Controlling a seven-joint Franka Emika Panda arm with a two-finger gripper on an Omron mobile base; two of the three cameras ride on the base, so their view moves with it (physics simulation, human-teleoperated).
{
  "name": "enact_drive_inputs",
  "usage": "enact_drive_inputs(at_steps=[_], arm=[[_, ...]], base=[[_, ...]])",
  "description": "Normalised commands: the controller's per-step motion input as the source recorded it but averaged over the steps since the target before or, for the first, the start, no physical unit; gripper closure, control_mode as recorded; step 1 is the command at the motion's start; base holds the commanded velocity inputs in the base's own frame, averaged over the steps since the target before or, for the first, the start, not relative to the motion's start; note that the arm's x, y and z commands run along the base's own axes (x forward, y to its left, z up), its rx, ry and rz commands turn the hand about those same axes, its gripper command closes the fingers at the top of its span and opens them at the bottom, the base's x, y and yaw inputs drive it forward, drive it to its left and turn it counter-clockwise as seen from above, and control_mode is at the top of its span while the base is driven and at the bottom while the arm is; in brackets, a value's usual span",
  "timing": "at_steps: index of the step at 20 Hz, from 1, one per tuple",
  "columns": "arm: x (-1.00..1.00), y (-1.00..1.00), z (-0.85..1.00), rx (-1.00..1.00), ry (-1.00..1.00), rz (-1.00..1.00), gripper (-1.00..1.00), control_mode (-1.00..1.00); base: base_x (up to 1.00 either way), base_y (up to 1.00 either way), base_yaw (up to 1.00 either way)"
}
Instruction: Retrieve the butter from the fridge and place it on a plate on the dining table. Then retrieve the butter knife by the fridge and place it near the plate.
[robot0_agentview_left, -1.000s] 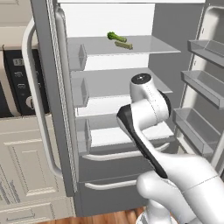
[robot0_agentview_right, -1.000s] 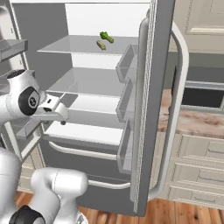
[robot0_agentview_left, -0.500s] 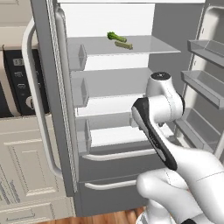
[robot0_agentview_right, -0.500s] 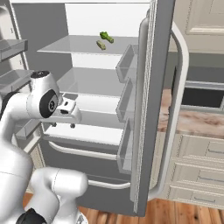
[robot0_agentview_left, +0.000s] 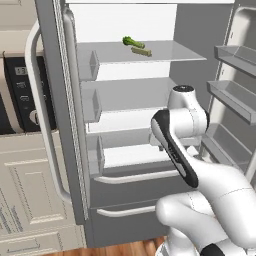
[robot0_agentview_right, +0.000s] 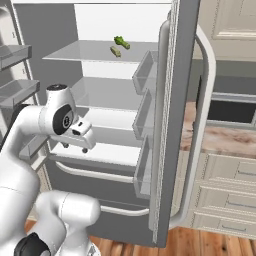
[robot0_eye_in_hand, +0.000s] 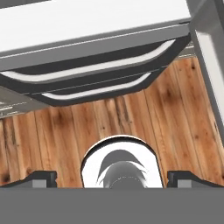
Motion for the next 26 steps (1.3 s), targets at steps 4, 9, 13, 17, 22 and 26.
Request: enact_drive_inputs(at_steps=[4,9,13,17,22,26], arm=[[-0.07,-0.06,-0.08,0.0,0.03,0.01,-1.0,-1.0],[0.0,0.0,0.0,0.0,0.0,0.0,-1.0,-1.0],[0.22,0.0,0.0,0.0,0.0,0.0,-1.0,-1.0],[0.0,0.0,0.0,0.0,0.0,0.0,-1.0,1.0],[0.0,0.0,0.0,0.0,0.0,0.0,-1.0,1.0],[0.0,0.0,0.0,0.0,0.0,0.0,-1.0,1.0]], base=[[0.0,0.0,0.0],[0.0,0.0,0.0],[0.0,0.0,0.0],[0.46,0.1,-0.21],[0.49,0.43,-0.29],[0.49,0.34,-0.11]])
